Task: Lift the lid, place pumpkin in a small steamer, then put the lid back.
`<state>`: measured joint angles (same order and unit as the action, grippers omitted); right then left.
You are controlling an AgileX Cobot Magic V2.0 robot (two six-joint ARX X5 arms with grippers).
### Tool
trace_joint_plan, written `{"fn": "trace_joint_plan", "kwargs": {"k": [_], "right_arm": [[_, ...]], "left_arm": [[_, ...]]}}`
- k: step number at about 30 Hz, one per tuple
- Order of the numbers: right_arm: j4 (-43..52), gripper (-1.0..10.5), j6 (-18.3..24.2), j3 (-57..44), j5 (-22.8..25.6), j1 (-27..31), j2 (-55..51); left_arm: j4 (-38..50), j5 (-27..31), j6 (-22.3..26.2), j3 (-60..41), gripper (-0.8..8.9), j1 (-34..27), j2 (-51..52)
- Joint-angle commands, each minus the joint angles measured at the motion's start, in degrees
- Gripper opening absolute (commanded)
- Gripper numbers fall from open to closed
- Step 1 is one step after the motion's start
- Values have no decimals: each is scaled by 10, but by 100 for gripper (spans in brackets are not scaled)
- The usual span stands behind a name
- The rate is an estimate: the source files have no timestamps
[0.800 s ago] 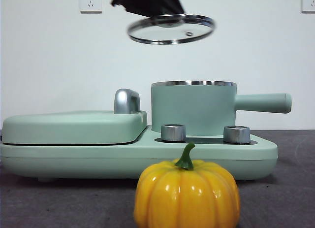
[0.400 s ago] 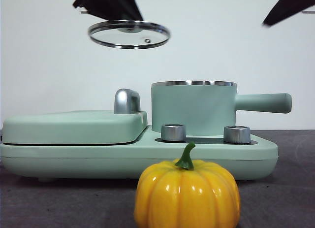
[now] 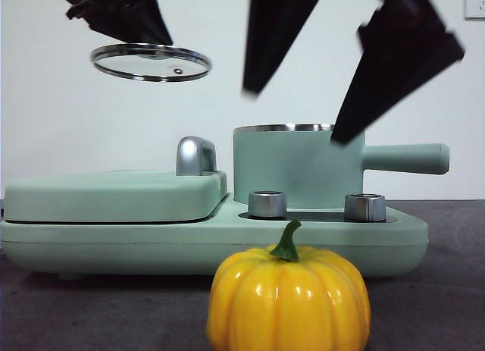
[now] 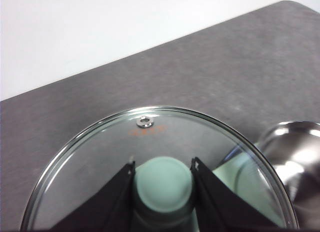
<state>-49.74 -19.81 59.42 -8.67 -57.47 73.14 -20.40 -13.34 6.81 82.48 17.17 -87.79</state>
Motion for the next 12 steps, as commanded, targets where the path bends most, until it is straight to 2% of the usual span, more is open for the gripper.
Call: {"fn": "trace_joint_plan", "kwargs": {"k": [1,4,12], "right_arm": [[8,502,-9,10,15,-22,36],[16,545,-9,10,25,-35,68],[42,545,-5,10,77,-49,128]], "left_arm": [[15,-1,0,15,56,-12,3],[15,-1,0,15,56,-26,3],[9,-2,-2,15,56,-38,3]]}}
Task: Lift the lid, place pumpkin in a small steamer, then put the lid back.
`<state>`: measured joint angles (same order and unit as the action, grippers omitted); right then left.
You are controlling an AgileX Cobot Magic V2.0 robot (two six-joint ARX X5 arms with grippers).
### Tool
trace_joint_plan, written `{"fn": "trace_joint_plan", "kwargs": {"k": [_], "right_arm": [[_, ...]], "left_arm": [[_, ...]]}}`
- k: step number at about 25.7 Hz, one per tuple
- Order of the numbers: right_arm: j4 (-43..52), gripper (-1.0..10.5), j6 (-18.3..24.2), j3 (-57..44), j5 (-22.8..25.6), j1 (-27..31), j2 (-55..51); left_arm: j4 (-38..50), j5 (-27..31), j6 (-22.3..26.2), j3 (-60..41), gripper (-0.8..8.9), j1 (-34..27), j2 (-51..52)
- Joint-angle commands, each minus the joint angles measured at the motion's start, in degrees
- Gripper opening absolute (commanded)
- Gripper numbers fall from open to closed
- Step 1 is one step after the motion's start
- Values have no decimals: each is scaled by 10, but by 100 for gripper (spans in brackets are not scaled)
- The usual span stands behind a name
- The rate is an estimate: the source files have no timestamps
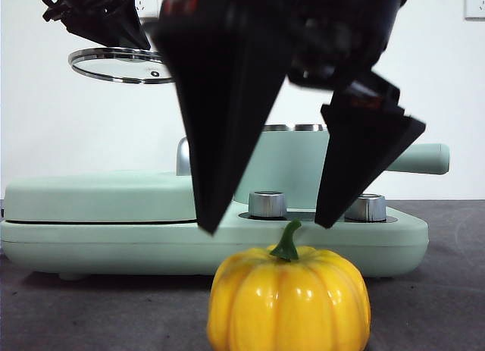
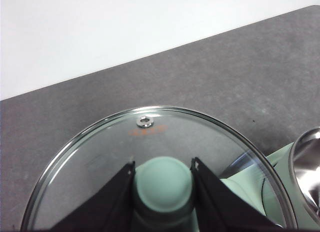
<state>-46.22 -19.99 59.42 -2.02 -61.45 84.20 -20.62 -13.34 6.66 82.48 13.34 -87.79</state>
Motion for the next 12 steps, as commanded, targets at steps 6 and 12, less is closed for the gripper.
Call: {"fn": "trace_joint_plan", "kwargs": {"k": [6,12], "right_arm": [[11,545,-1,10,10,-9,51],[11,545,1,10,-10,-9,102]], "left_arm": [[9,-2,-1,15,56,0,3],[9,-2,-1,15,56,-2,3]]}}
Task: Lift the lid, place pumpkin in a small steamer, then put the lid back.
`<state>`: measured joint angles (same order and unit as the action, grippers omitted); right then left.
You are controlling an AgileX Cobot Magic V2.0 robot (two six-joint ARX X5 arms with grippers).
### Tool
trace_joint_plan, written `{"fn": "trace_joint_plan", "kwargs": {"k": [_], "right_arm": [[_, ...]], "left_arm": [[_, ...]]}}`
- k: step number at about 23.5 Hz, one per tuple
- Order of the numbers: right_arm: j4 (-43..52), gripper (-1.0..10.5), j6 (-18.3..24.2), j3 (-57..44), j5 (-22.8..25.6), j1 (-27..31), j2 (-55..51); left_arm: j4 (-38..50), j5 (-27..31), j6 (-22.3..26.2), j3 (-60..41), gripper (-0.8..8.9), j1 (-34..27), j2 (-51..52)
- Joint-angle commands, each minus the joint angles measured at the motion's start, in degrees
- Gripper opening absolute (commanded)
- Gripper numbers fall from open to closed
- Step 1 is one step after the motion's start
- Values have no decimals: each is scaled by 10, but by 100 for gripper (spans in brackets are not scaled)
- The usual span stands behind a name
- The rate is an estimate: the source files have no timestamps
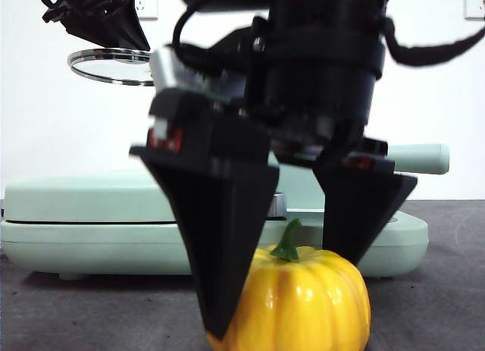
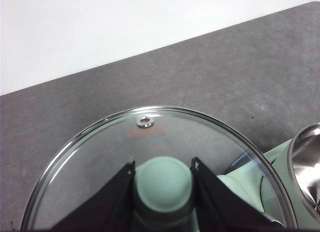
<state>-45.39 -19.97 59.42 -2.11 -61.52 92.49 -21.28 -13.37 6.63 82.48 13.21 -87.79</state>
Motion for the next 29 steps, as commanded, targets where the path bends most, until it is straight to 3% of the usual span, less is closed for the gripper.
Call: {"fn": "trace_joint_plan", "kwargs": {"k": [1,6,11,14,18,24,29], "right_arm": [[3,544,5,10,-20,-8,28],[5,324,9,10,-24,-8,45],[-19,316,11,27,-24,-2,25],[-107,316,54,98,-24,17,20],[-216,316,92,238,-24,83,20],[-262,316,130,429,-24,222,77],[-289,317,153,531,-24,272,156]], "left_arm": [[15,-1,-1,15,56,-1,3],[15,-1,-1,15,56,-1,3],[15,-1,-1,15,56,-1,3],[13,-1,-1,15,56,-1,3],[13,-1,-1,15,56,-1,3],[12,-1,-1,15,56,-1,3],[12,-1,-1,15,56,-1,3]]}}
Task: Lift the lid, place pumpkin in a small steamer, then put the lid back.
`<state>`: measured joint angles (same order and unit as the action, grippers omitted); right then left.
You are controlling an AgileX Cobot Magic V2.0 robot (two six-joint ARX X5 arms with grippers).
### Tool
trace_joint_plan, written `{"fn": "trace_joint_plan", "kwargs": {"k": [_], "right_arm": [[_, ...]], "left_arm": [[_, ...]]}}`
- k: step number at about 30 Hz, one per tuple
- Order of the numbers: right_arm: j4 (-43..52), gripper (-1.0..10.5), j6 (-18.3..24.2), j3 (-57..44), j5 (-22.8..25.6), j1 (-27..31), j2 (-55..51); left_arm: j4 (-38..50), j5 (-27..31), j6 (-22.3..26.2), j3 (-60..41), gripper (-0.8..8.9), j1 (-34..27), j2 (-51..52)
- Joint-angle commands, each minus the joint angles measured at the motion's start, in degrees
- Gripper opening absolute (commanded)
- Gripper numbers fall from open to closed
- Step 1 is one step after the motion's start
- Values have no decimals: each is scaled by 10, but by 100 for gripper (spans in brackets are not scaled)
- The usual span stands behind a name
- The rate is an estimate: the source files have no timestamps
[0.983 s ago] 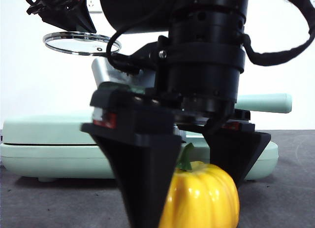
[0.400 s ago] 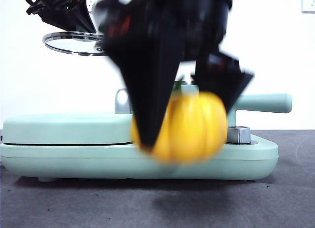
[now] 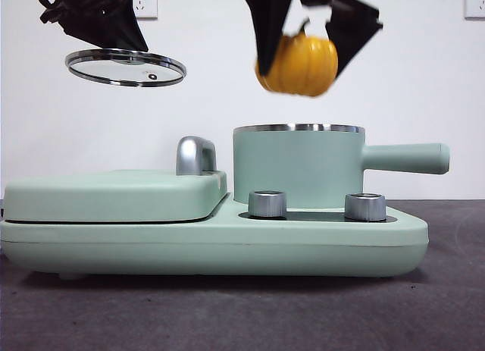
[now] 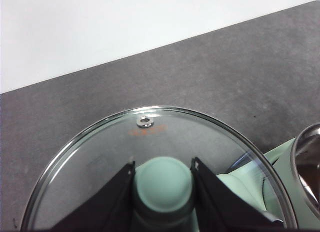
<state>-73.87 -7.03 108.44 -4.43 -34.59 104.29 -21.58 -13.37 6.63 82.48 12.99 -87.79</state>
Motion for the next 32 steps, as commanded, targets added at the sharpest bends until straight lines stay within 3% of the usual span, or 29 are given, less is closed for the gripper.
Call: {"fn": "trace_joint_plan", "kwargs": {"k": [1,10,32], "right_arm": [[-8,316,29,58,-1,9,55],[-12,316,45,124,0,37,161],[-41,317,46,124,4,44,230]], "left_arm": [[15,-1,-1,15,56,1,3],[14,-1,-1,15,56,1,3],[14,-1,-1,15,56,1,3]]}}
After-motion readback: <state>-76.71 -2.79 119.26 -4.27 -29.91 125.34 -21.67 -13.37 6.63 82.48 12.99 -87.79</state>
